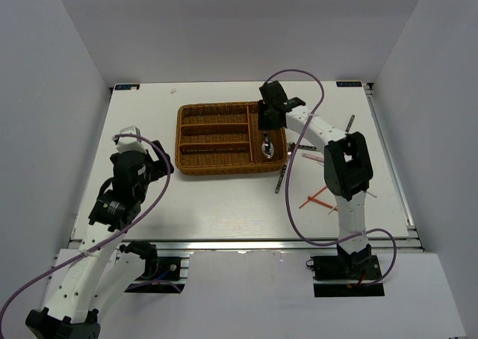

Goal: Sort the eating utensils into containers

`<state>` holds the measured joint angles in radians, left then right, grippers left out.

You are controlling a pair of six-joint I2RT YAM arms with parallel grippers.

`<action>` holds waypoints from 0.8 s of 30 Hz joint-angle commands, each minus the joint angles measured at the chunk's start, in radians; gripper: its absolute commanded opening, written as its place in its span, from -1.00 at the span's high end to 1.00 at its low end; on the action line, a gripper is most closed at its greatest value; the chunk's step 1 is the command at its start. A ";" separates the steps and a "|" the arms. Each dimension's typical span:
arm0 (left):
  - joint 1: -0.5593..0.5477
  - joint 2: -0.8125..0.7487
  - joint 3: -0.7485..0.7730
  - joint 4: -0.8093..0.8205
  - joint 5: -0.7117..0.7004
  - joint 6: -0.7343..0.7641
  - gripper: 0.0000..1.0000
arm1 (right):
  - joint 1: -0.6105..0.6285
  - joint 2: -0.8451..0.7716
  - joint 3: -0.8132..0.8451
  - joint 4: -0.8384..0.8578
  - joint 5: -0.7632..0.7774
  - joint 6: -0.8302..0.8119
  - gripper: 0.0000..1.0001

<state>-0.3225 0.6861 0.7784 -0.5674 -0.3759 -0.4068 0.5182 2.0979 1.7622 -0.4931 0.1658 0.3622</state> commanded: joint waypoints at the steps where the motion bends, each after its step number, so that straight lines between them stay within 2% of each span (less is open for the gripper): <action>1: 0.005 0.000 -0.002 0.011 0.012 0.010 -0.96 | -0.003 -0.009 0.072 -0.002 0.040 0.001 0.22; 2: 0.005 0.000 -0.002 0.011 0.012 0.010 -0.96 | -0.006 -0.015 0.071 -0.004 0.044 0.004 0.16; 3: 0.003 0.003 -0.002 0.009 0.014 0.010 -0.96 | -0.004 -0.021 0.068 -0.009 0.061 0.012 -0.13; 4: 0.005 0.004 -0.002 0.011 0.014 0.010 -0.96 | -0.004 -0.027 0.062 -0.018 0.073 0.018 -0.32; 6: 0.005 0.006 -0.002 0.011 0.015 0.010 -0.96 | -0.004 -0.067 0.033 -0.022 0.092 0.029 -0.59; 9: 0.005 0.007 -0.002 0.011 0.017 0.010 -0.96 | -0.004 -0.160 -0.094 0.000 0.135 0.076 -0.63; 10: 0.005 0.007 -0.002 0.011 0.017 0.010 -0.96 | -0.004 -0.191 -0.140 0.010 0.171 0.113 -0.63; 11: 0.005 0.007 -0.002 0.011 0.017 0.010 -0.96 | -0.004 -0.260 -0.253 0.027 0.184 0.132 -0.63; 13: 0.005 0.006 -0.002 0.011 0.019 0.010 -0.96 | 0.002 -0.337 -0.379 0.104 0.199 0.158 -0.55; 14: 0.005 0.009 -0.002 0.012 0.020 0.011 -0.96 | 0.005 -0.410 -0.492 0.126 0.210 0.188 -0.52; 18: 0.003 0.013 -0.004 0.015 0.029 0.013 -0.96 | 0.034 -0.559 -0.705 0.192 0.291 0.251 -0.24; 24: 0.005 0.027 -0.002 0.015 0.037 0.014 -0.96 | 0.130 -0.618 -0.828 0.223 0.354 0.323 0.03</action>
<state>-0.3225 0.7113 0.7784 -0.5671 -0.3538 -0.4023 0.6064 1.4956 0.9638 -0.3450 0.4446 0.6132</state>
